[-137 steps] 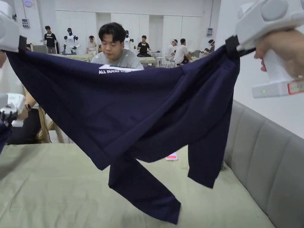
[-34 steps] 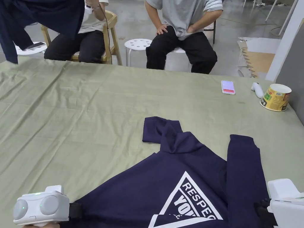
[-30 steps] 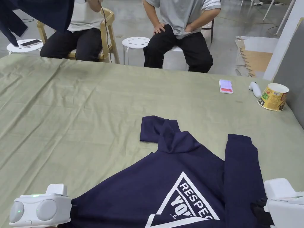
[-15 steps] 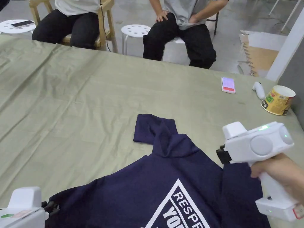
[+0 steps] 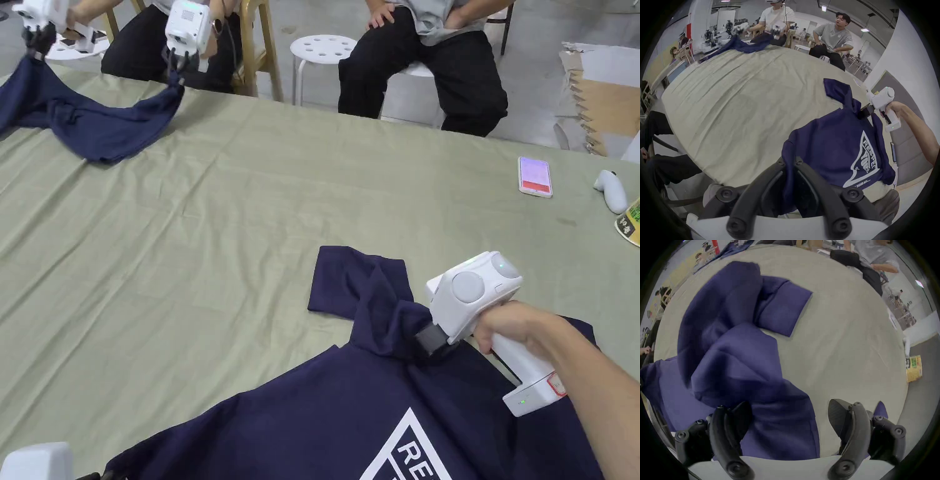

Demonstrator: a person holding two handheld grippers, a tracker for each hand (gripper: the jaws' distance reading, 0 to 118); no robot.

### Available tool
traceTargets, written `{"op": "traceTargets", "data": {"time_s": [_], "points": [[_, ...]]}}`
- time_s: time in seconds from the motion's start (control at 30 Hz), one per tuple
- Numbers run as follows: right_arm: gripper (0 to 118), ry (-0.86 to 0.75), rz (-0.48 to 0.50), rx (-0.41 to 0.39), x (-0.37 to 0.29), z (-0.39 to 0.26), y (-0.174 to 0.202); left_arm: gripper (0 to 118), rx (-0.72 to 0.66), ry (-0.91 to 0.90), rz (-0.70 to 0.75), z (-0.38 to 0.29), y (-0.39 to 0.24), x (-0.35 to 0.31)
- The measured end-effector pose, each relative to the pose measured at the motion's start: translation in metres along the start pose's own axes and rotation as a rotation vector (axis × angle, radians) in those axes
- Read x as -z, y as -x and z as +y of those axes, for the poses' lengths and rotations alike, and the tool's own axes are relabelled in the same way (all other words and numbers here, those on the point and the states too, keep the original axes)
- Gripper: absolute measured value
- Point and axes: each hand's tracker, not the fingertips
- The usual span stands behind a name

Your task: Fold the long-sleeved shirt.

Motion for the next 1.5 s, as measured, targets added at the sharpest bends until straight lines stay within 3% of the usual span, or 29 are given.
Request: {"op": "traceTargets", "data": {"time_s": [0.07, 0.1, 0.17, 0.2, 0.23, 0.37, 0.47, 0.57, 0.7, 0.8, 0.97, 1.1, 1.27, 1.5], "points": [[68, 0.026, 0.036, 0.033, -0.006, 0.002, -0.003, 9, 0.016, 0.001, 0.004, 0.001, -0.003, 0.001], [52, 0.032, 0.110, 0.063, -0.010, 0.001, -0.004, 9, 0.025, 0.001, 0.004, 0.001, -0.002, 0.001], [48, 0.016, 0.099, 0.045, -0.018, -0.004, 0.000, 9, 0.036, 0.003, 0.006, 0.003, -0.004, 0.003], [31, 0.013, 0.101, 0.025, -0.020, -0.008, 0.004, 9, 0.043, 0.001, 0.003, 0.005, -0.004, 0.004], [6, 0.014, 0.107, 0.022, -0.022, -0.010, 0.005, 9, 0.054, -0.002, 0.002, 0.007, -0.005, 0.004], [6, -0.060, 0.041, 0.076, -0.063, -0.036, -0.004, 9, 0.126, -0.042, 0.042, 0.035, 0.000, 0.007], [7, -0.162, 0.007, 0.111, -0.129, -0.061, -0.026, 9, 0.175, -0.103, 0.035, 0.076, 0.000, 0.003], [7, -0.287, -0.098, 0.111, -0.207, -0.089, -0.048, 9, 0.240, -0.193, -0.001, 0.131, -0.022, -0.007], [7, -0.446, -0.100, 0.257, -0.310, -0.124, -0.086, 9, 0.295, -0.325, -0.082, 0.214, -0.068, -0.036], [7, -0.535, -0.187, 0.312, -0.380, -0.138, -0.112, 9, 0.376, -0.398, -0.089, 0.280, -0.113, -0.063], [7, -0.706, -0.291, 0.417, -0.480, -0.136, -0.147, 9, 0.379, -0.505, -0.108, 0.386, -0.184, -0.112], [7, -0.804, -0.411, 0.476, -0.539, -0.115, -0.174, 9, 0.483, -0.616, -0.042, 0.446, -0.244, -0.149], [7, -0.937, -0.494, 0.580, -0.608, -0.087, -0.209, 9, 0.412, -0.705, -0.028, 0.506, -0.297, -0.189], [7, -1.098, -0.693, 0.590, -0.693, -0.049, -0.222, 9, 0.356, -0.935, 0.070, 0.567, -0.343, -0.237]]}}
